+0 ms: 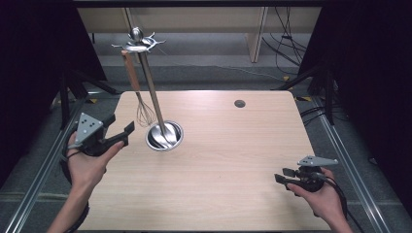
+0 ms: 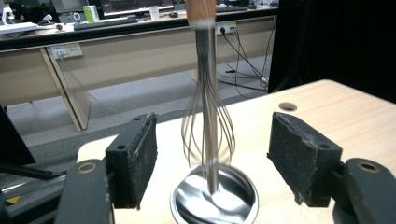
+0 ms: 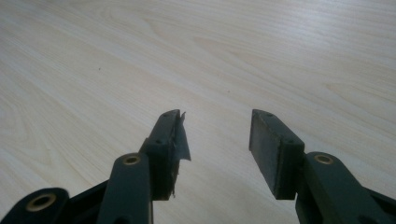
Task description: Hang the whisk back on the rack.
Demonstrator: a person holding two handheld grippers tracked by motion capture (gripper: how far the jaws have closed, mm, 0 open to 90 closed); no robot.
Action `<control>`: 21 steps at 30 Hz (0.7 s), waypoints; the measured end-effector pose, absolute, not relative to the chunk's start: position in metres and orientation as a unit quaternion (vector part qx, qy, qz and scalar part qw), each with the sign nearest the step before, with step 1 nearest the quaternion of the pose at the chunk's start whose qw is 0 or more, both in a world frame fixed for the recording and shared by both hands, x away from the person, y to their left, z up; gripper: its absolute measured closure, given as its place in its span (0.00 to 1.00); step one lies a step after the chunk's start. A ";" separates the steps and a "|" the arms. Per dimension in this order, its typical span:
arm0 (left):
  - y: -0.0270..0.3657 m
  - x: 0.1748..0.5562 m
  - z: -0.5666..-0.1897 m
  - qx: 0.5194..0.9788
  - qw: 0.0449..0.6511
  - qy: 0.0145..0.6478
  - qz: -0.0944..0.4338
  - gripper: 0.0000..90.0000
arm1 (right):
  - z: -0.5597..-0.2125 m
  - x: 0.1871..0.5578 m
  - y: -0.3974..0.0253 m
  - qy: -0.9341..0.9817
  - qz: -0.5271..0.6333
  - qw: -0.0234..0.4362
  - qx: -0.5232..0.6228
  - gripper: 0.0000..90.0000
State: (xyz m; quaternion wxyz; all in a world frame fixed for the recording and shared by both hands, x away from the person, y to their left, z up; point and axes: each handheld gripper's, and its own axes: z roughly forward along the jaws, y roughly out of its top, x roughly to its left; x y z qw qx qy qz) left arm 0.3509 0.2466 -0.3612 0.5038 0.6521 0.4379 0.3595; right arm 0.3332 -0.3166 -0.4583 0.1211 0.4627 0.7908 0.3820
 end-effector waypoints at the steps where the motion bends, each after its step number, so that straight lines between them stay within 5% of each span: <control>1: 0.244 0.349 -0.367 0.650 0.505 0.441 0.357 0.36 | -0.458 0.333 -0.317 0.793 0.381 0.119 0.461 0.60; 15: 0.238 0.329 -0.427 0.691 0.467 0.445 0.326 0.37 | -0.460 0.332 -0.315 0.787 0.384 0.106 0.470 0.59; 21: 0.238 0.319 -0.467 0.719 0.445 0.463 0.267 0.39 | -0.461 0.332 -0.314 0.788 0.387 0.103 0.468 0.59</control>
